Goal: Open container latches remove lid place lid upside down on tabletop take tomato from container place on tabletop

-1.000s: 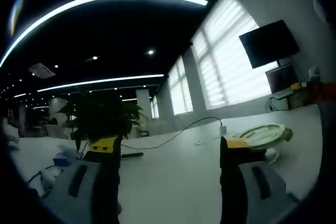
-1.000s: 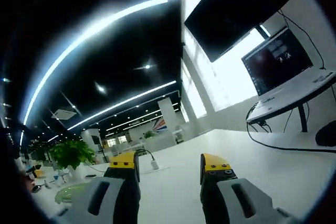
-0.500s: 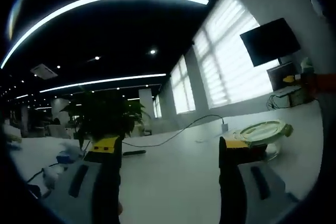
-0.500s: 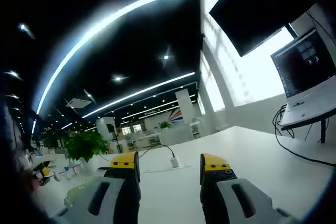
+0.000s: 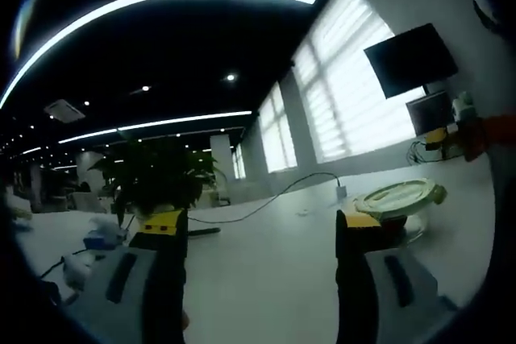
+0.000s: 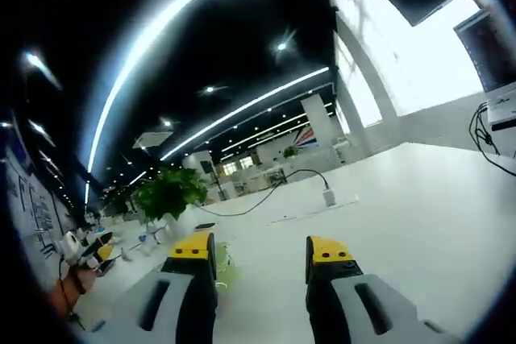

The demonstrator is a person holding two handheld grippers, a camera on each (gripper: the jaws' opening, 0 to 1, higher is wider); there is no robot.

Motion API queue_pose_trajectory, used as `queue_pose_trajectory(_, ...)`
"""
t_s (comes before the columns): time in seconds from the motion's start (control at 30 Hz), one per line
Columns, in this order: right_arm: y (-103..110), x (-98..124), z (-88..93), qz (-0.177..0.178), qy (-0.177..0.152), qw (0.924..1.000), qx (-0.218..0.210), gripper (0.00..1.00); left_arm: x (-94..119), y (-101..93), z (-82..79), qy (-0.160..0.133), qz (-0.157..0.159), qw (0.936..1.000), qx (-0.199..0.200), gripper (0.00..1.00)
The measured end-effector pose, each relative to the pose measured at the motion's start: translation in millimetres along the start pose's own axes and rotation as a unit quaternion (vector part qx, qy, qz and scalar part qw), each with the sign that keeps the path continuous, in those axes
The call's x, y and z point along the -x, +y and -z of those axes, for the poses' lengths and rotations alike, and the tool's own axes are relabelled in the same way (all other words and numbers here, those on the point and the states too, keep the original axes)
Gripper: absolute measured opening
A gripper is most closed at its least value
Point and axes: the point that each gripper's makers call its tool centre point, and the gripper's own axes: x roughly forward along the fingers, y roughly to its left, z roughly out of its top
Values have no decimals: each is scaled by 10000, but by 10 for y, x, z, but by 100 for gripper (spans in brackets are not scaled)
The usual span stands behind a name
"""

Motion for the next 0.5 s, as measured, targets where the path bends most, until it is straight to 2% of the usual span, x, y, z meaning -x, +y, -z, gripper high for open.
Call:
queue_pose_trajectory(0.3, 184, -114, 314, -171, 278, 9993, -176, 38, 31, 4, 2, -16, -8, 10000, 13, 72)
queue_pose_trajectory(0.5, 262, -190, 460, -245, 400, 9985, -299, 38, 51, -6, 8, 5, -3, 10000, -28, 71)
